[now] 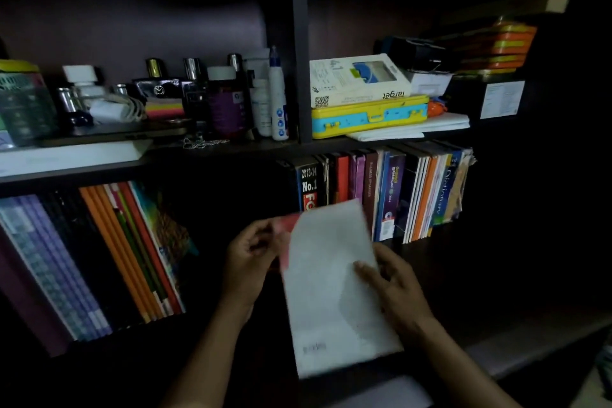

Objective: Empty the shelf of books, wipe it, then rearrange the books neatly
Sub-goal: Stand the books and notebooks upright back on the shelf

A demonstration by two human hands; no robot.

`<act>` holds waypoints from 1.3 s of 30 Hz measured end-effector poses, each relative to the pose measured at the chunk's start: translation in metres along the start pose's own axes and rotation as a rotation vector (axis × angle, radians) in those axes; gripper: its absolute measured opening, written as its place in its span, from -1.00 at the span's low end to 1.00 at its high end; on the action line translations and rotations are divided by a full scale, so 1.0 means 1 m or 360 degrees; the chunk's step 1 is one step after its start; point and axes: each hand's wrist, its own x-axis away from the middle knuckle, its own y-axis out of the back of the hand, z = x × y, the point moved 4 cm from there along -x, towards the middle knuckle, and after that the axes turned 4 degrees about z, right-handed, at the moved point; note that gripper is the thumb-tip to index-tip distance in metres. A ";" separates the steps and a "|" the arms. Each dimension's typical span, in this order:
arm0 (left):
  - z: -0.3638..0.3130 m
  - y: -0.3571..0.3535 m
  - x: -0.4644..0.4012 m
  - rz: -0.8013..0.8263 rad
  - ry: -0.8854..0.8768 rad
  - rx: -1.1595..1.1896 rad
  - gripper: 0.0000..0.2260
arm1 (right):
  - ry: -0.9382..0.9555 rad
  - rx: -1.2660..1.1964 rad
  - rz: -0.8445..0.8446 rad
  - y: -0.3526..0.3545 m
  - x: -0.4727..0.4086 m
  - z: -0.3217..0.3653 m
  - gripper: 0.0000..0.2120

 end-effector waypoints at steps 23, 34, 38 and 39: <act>0.020 0.005 0.001 0.0119 -0.0202 -0.0972 -0.46 | 0.0674 0.0657 -0.0654 0.014 0.004 0.020 -0.78; 0.020 0.003 -0.003 0.0140 -0.0195 -0.0932 -0.44 | 0.0729 0.0771 -0.0602 0.002 -0.002 0.032 -0.75; 0.020 0.003 -0.003 0.0158 -0.0197 -0.0955 -0.41 | 0.0698 0.0793 -0.0637 0.002 -0.003 0.032 -0.75; 0.021 0.003 -0.003 0.0158 -0.0194 -0.0956 -0.41 | 0.0689 0.0804 -0.0648 0.004 -0.003 0.032 -0.74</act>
